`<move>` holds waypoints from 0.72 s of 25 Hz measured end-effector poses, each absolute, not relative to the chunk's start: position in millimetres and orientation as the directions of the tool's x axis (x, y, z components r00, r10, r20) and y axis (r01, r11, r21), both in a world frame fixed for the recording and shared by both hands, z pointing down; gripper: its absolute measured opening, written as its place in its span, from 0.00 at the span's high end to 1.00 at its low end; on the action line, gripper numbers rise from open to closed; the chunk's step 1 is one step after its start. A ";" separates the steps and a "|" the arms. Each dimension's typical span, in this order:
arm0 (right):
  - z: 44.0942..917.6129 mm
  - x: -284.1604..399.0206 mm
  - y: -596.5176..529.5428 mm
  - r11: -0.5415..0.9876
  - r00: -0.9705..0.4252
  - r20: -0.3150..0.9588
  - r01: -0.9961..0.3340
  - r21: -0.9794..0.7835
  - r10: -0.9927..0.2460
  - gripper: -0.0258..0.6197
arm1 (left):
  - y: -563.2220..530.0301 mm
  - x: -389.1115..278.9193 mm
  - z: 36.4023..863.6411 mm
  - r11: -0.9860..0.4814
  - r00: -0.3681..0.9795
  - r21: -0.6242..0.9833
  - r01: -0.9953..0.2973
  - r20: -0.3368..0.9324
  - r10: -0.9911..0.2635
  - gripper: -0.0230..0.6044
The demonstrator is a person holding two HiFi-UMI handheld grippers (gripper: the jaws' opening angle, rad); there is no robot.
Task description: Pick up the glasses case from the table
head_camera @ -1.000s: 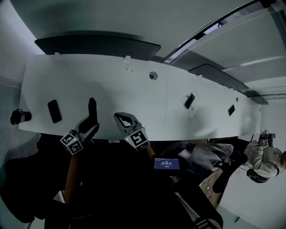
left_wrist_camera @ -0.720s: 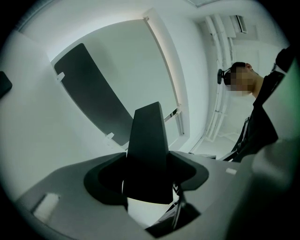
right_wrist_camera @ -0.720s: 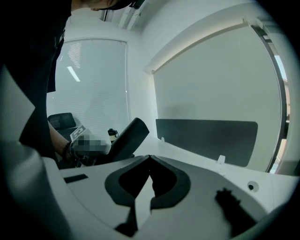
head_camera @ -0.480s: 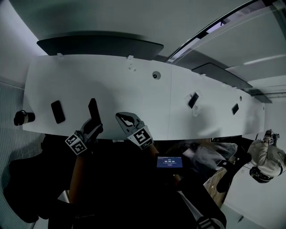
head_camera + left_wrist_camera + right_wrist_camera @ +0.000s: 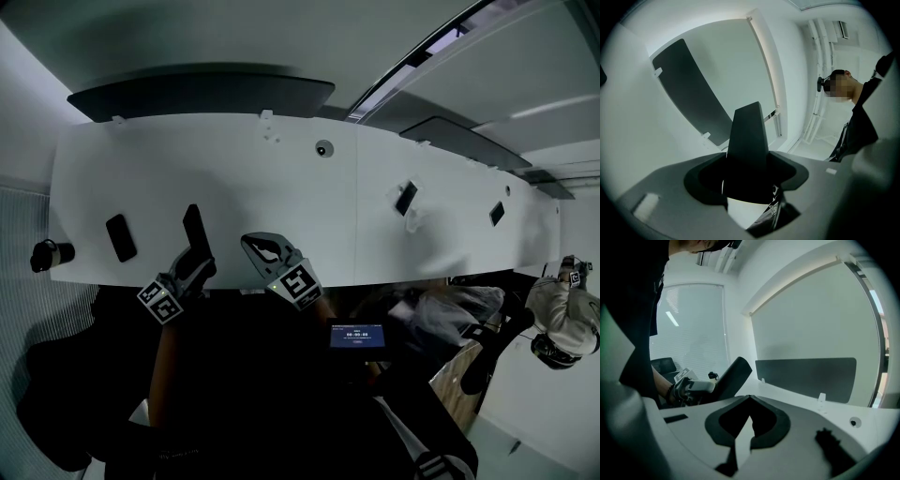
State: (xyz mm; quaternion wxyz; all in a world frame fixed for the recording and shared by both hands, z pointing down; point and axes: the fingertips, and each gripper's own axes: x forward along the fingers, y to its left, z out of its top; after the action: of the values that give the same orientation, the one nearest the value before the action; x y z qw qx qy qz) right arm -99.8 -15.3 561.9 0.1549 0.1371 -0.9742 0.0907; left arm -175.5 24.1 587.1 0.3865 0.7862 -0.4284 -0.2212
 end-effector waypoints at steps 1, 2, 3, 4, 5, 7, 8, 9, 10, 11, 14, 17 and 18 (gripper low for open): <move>561.9 -99.2 -16.3 0.945 -0.913 0.327 -0.300 -0.132 -0.244 0.95 | 24.1 -174.6 587.5 -0.335 0.536 0.797 -0.502 -0.017 -0.844 0.50; 561.6 -98.6 -17.9 0.943 -0.911 0.327 -0.306 -0.128 -0.251 0.95 | 24.5 -174.0 588.0 -0.335 0.537 0.798 -0.501 -0.017 -0.843 0.50; 561.3 -98.3 -19.2 0.942 -0.909 0.329 -0.311 -0.125 -0.256 0.95 | 24.8 -173.6 588.4 -0.335 0.537 0.798 -0.500 -0.017 -0.843 0.50; 561.2 -98.2 -19.7 0.941 -0.909 0.329 -0.313 -0.127 -0.258 0.95 | 25.1 -173.4 588.6 -0.334 0.536 0.799 -0.500 -0.017 -0.844 0.50; 560.8 -98.7 -19.6 0.941 -0.910 0.324 -0.312 -0.132 -0.257 0.95 | 25.2 -173.3 588.8 -0.333 0.536 0.799 -0.501 -0.016 -0.844 0.50; 561.3 -99.9 -18.7 0.941 -0.915 0.316 -0.308 -0.138 -0.253 0.95 | 25.6 -173.3 589.4 -0.329 0.535 0.800 -0.502 -0.012 -0.845 0.50; 563.2 -99.9 -18.4 0.942 -0.915 0.315 -0.307 -0.135 -0.253 0.95 | 25.8 -173.5 589.6 -0.328 0.534 0.800 -0.503 -0.011 -0.846 0.50; 565.1 -99.8 -18.2 0.942 -0.914 0.315 -0.308 -0.131 -0.255 0.95 | 26.0 -173.7 589.8 -0.327 0.532 0.800 -0.503 -0.011 -0.847 0.50; 566.5 -99.6 -18.1 0.943 -0.914 0.316 -0.308 -0.128 -0.256 0.95 | 26.2 -173.8 590.1 -0.326 0.530 0.801 -0.503 -0.012 -0.848 0.50; 567.3 -99.5 -17.8 0.943 -0.913 0.317 -0.307 -0.126 -0.255 0.95 | 26.3 -173.9 590.4 -0.324 0.529 0.801 -0.503 -0.012 -0.849 0.50; 565.1 -99.9 -17.6 0.947 -0.907 0.339 -0.303 -0.112 -0.250 0.95 | 27.1 -174.1 591.2 -0.319 0.525 0.804 -0.502 -0.010 -0.851 0.50; 563.6 -100.9 -16.3 0.949 -0.906 0.348 -0.296 -0.109 -0.243 0.95 | 27.1 -174.2 590.9 -0.318 0.524 0.804 -0.502 -0.009 -0.851 0.50; 562.7 -101.5 -16.3 0.949 -0.909 0.339 -0.295 -0.115 -0.242 0.95 | 26.6 -174.2 590.7 -0.317 0.524 0.804 -0.502 -0.009 -0.852 0.50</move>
State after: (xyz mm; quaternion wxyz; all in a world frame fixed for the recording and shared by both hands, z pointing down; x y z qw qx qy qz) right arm -101.5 -16.3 562.7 0.1626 0.1379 -0.9736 0.0819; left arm -174.2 26.6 590.7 0.3914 0.7803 -0.4338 -0.2232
